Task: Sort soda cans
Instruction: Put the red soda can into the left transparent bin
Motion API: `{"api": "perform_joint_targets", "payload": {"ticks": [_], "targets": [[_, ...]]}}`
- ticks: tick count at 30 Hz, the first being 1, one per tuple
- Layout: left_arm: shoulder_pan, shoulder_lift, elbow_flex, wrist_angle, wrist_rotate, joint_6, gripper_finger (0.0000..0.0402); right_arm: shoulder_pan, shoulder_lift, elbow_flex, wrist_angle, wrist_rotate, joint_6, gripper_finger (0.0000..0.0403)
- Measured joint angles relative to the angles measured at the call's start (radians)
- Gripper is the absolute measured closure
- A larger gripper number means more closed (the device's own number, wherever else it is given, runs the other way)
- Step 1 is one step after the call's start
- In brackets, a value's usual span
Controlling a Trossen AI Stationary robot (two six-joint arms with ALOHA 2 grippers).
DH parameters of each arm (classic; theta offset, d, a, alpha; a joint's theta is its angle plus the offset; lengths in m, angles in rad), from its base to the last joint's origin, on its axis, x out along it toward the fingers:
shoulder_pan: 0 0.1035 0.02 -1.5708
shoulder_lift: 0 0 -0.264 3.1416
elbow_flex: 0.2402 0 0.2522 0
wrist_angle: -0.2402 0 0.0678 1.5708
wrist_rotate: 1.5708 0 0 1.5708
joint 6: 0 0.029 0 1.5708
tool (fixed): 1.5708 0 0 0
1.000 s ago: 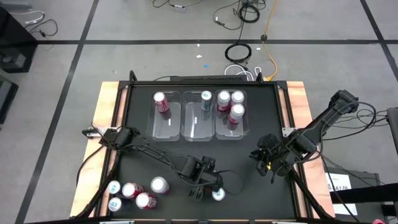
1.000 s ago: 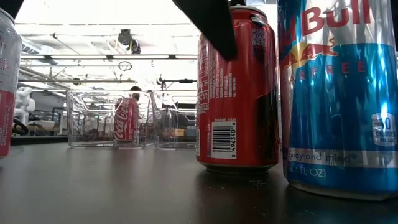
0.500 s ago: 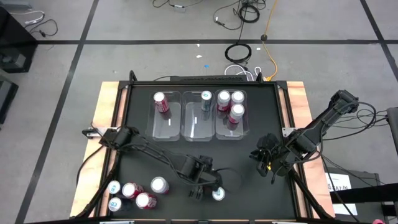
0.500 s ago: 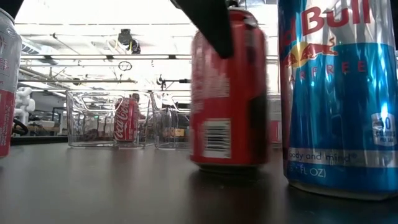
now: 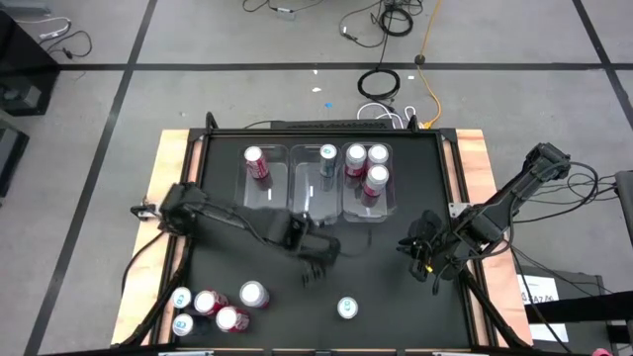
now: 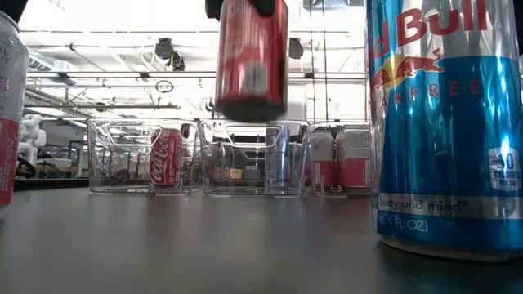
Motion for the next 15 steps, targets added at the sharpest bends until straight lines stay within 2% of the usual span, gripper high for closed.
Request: {"api": "perform_joint_targets", "payload": {"ticks": [6,11,15], "targets": [[0.118,-0.114,0.0,-0.02,-0.095,-0.014,0.0064,0.0,0.0,0.0,0.0,0.005,-0.002,0.0328],[0.269,-0.191,0.002,-0.017,-0.102,0.004,0.0063,0.0,0.0,0.0,0.0,0.005,0.002,0.0328],[0.399,-0.197,0.001,-0.02,-0.053,0.127,0.0063,-0.001,0.0,0.0,0.0,0.012,0.045,0.0328]]}}
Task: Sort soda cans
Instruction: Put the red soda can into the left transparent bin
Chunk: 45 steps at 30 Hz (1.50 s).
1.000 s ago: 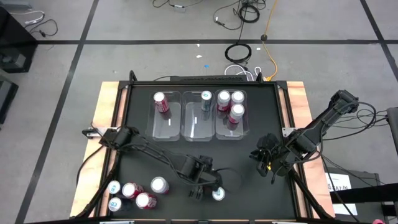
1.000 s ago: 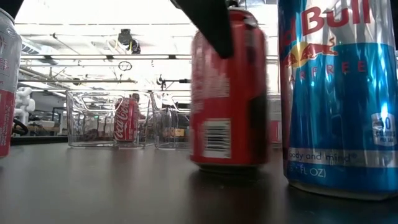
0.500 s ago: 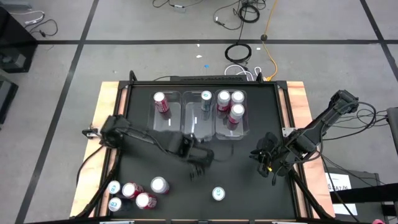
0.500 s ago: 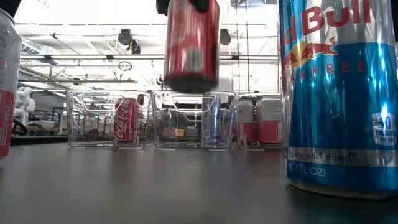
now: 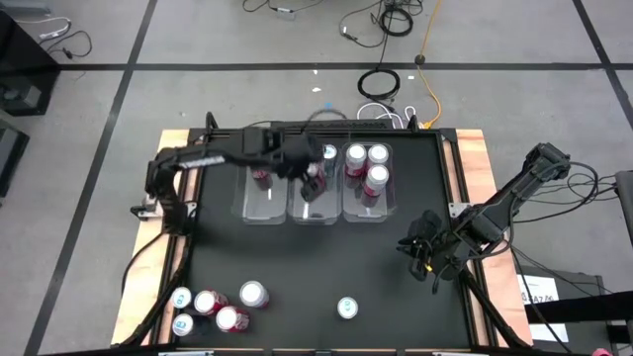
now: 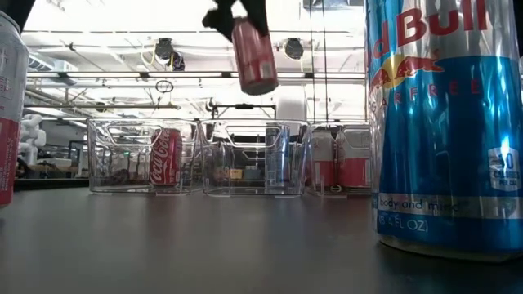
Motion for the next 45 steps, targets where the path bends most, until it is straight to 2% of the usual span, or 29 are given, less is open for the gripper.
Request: {"api": "perform_joint_targets", "payload": {"ticks": [4,8,17,24,28,38,45], "targets": [[0.111,0.021,-0.034,0.01,0.048,0.129,0.0063,0.0,0.0,0.0,0.0,0.004,0.06,0.0328],[0.197,0.055,-0.093,0.04,0.081,0.24,0.0063,0.0,0.0,0.0,0.0,0.055,0.139,0.0328],[0.289,0.062,-0.253,0.262,0.177,0.361,0.0063,0.0,0.0,0.0,0.0,0.124,0.238,0.0328],[0.308,0.056,-0.263,0.238,0.194,0.383,0.0063,0.0,0.0,0.0,0.0,0.125,0.279,0.0328],[0.311,0.034,-0.263,0.168,0.192,0.383,0.0063,0.0,0.0,0.0,0.0,0.125,0.279,0.0328],[0.318,-0.087,-0.263,0.08,0.112,0.333,0.0063,0.0,0.0,0.0,-0.002,0.125,0.272,0.0328],[0.367,-0.101,-0.295,0.039,0.096,0.33,0.0063,0.0,0.0,0.0,-0.003,0.125,0.271,0.0328]]}}
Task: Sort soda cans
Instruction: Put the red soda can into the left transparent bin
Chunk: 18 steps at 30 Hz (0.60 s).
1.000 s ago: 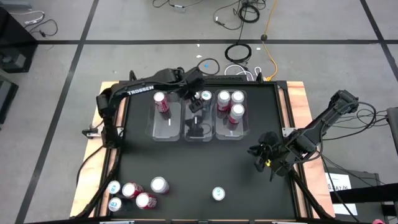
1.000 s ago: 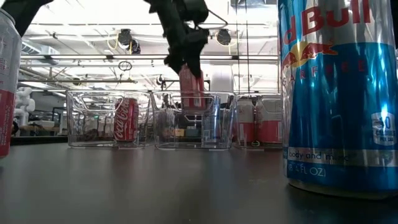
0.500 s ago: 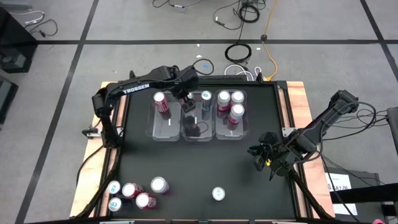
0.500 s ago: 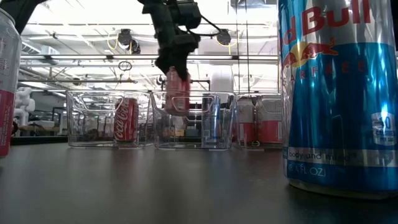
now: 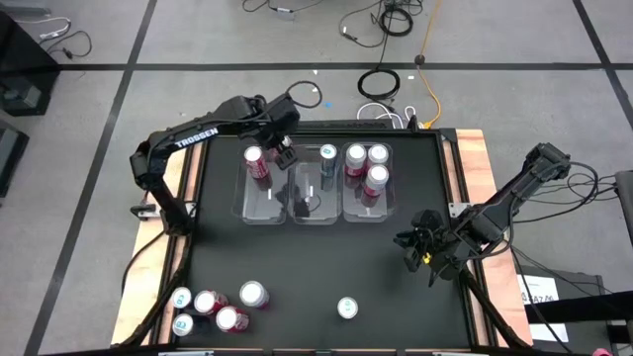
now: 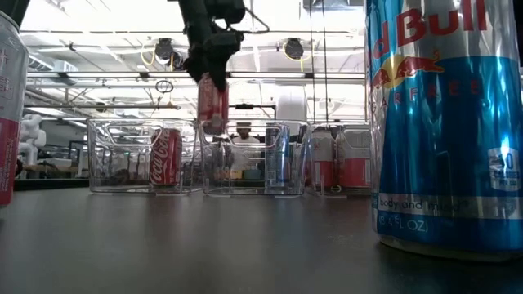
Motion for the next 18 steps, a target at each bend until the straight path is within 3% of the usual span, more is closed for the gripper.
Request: {"api": "perform_joint_targets", "payload": {"ticks": [5,18], "targets": [[0.036,0.002,-0.121,0.016,-0.018,0.0,0.0065,0.0,0.0,0.0,0.002,0.0,0.004,0.0328],[0.087,0.002,-0.349,0.303,-0.008,0.0,0.008,0.0,0.0,0.0,0.004,0.0,0.014,0.0328]]}}
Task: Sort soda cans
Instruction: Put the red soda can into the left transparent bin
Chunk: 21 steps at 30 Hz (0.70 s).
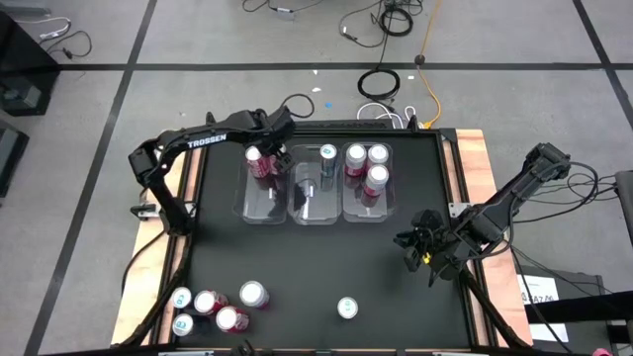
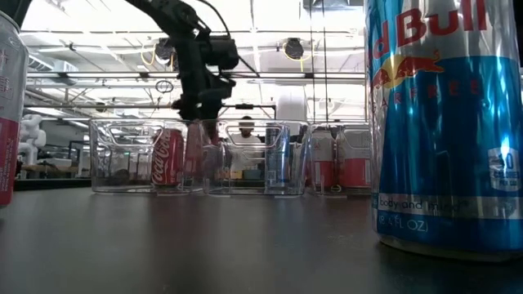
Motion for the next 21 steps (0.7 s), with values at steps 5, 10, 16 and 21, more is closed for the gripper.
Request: {"api": "perform_joint_targets", "payload": {"ticks": [5,10,16,21], "targets": [[0.016,-0.002,-0.073,0.069,0.001,-0.033,0.0081,0.0,0.0,0.0,0.0,0.0,0.02,0.0328],[0.015,-0.006,-0.098,0.123,-0.005,-0.053,0.0076,0.0,0.0,0.0,0.0,-0.001,0.02,0.0328],[0.014,-0.003,-0.099,0.125,-0.01,-0.097,0.0052,0.0,0.0,0.0,-0.001,0.0,0.017,0.0328],[0.013,0.002,-0.103,0.102,-0.009,-0.102,0.0046,0.0,0.0,0.0,-0.001,0.0,0.012,0.0328]]}}
